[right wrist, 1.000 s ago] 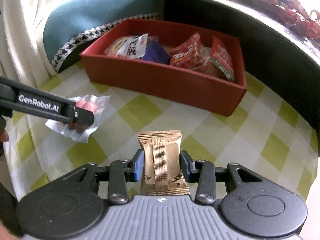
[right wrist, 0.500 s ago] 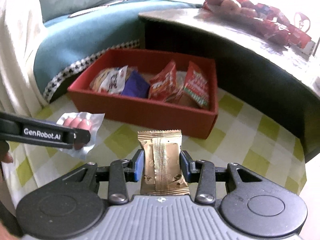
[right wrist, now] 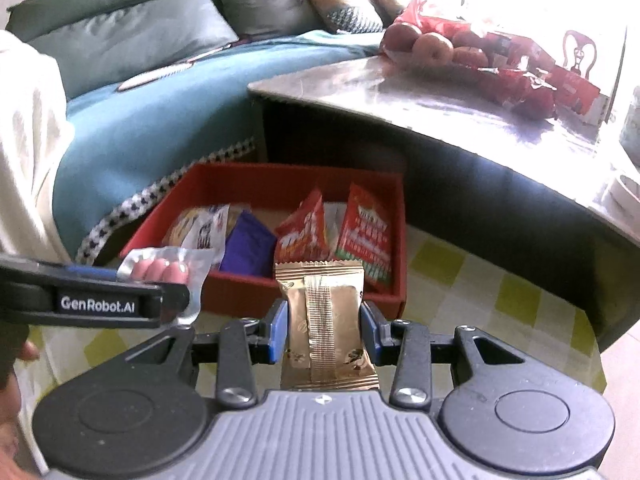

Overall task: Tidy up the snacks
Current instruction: 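Carry the sausage pack and wafer bar over the red box with both tools, then lower both snacks into the red box and open both tools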

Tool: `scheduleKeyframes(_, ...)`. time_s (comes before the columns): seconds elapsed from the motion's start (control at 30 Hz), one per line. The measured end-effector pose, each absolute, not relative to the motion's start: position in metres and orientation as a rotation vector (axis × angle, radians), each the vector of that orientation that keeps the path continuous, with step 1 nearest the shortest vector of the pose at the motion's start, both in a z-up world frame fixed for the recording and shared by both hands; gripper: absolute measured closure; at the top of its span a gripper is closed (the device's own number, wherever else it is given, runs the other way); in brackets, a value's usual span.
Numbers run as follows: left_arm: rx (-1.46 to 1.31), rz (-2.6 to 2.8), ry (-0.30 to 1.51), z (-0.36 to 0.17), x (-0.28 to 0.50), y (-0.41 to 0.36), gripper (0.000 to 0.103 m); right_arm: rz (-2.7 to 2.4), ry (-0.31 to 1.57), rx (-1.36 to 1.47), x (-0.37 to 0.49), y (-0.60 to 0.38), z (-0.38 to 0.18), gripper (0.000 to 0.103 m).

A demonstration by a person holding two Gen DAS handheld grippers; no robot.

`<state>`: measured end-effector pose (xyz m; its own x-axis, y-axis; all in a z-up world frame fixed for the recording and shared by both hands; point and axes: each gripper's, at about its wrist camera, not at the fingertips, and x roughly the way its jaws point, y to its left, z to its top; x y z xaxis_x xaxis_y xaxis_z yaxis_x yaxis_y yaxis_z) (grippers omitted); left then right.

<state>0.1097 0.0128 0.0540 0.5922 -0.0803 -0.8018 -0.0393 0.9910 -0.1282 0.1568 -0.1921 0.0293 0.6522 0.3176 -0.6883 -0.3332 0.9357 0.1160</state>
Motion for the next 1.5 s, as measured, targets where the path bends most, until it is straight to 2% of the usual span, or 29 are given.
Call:
scheduleKeyframes(0.53, -0.162, 0.01, 0.907, 0.06, 0.162, 0.012, 0.025, 0.363, 0.727, 0.038, 0.213, -0.183, 0.034, 0.062)
scheduleKeyframes(1.23, -0.123, 0.077, 0.946, 0.032, 0.208, 0.012, 0.024, 0.377, 0.741, 0.025, 0.263, -0.168, 0.0, 0.062)
scheduleKeyframes(1.5, -0.11, 0.094, 0.922, 0.037, 0.205, 0.01, 0.018, 0.366, 0.716, 0.031, 0.261, -0.17, 0.008, 0.055)
